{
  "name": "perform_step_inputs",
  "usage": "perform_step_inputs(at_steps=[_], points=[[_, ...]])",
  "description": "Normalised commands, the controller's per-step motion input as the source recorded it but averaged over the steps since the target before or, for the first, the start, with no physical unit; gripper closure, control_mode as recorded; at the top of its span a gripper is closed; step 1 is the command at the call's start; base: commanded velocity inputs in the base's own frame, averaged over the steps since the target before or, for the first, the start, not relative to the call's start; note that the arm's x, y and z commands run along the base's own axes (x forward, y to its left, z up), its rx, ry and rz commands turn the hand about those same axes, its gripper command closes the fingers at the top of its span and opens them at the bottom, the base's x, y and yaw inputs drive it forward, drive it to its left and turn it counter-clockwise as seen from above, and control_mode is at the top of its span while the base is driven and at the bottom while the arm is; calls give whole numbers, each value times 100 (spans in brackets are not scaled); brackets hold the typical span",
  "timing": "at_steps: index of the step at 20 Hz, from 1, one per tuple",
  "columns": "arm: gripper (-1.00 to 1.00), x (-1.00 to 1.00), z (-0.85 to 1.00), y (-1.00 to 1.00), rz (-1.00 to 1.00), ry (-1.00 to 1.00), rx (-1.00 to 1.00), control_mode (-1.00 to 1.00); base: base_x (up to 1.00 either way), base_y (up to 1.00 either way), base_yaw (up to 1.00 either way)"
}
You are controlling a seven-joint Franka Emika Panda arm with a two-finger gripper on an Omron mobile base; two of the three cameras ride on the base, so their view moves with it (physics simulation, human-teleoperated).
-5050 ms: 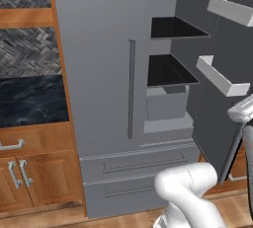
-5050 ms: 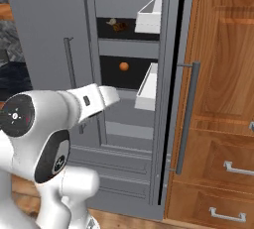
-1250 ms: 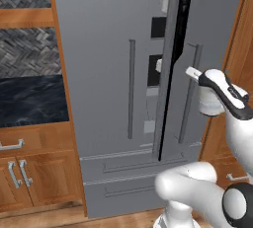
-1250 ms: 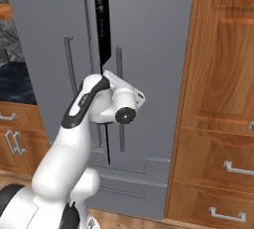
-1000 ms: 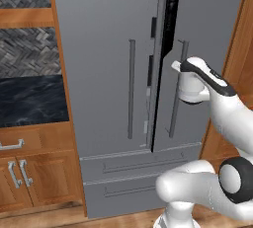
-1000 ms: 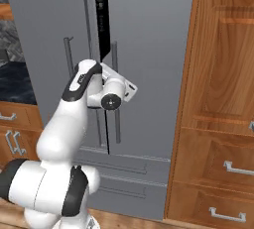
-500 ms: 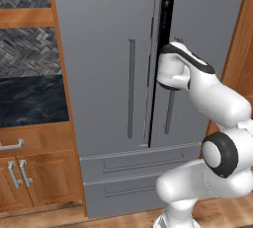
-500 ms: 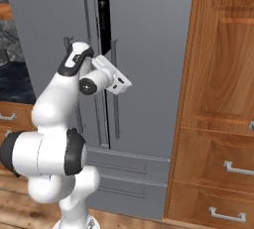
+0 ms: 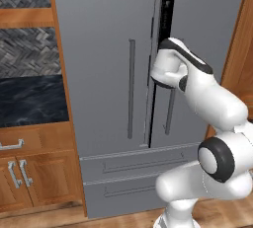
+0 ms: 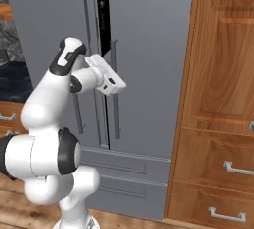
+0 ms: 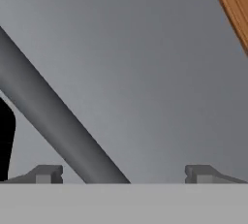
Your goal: Place the sweet potato in the correct fridge rack based on whether it is a fruit or vegetable. Finally, close the fridge door.
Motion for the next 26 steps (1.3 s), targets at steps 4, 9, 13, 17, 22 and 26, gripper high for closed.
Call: perform_step_inputs(at_steps=[4, 9, 13, 17, 22, 26], points=[[-100, -56, 38, -2, 0, 0, 3, -100, 0, 0, 0], [-100, -48, 36, 0, 0, 0, 3, -100, 0, 0, 0], [-100, -15, 36, 0, 0, 7, 0, -100, 0, 0, 0], [-100, 25, 39, -11, 0, 19, 0, -100, 0, 0, 0], [-100, 78, 30, -27, 0, 25, 2, -100, 0, 0, 0], [-100, 78, 15, -20, 0, 22, 2, -100, 0, 0, 0]])
